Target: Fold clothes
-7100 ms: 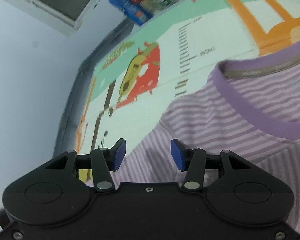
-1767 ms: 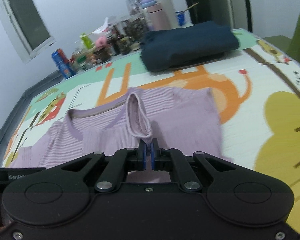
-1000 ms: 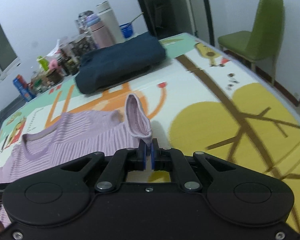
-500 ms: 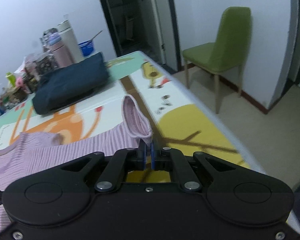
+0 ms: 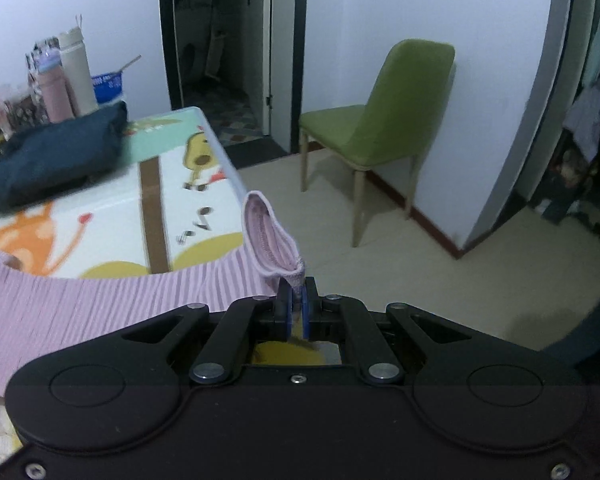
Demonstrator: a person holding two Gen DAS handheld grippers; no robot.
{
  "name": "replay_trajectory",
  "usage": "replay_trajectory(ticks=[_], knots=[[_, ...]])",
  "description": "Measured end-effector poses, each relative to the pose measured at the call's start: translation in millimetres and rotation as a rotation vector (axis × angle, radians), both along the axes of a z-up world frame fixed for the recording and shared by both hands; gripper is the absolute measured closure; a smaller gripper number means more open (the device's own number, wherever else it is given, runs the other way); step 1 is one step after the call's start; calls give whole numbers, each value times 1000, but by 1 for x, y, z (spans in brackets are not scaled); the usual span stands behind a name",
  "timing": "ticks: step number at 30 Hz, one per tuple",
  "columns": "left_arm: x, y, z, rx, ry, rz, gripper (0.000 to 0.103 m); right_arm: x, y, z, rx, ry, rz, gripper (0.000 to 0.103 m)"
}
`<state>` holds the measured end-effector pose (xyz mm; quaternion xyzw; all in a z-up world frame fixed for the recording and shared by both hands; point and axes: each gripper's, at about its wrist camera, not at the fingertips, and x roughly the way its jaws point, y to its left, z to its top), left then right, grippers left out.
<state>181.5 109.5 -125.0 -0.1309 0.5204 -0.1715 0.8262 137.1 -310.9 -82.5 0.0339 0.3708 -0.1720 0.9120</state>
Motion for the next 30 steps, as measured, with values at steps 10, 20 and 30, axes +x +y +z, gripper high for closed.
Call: replay_trajectory(ticks=[10, 20, 30], knots=[[4, -11, -1, 13, 2, 14, 49, 4, -35, 1, -142, 58, -13, 99], [7, -14, -2, 26, 1, 21, 47, -12, -43, -20, -120, 109, -31, 99], [10, -14, -1, 31, 0, 16, 47, -38, -59, -35, -79, 130, -121, 86]])
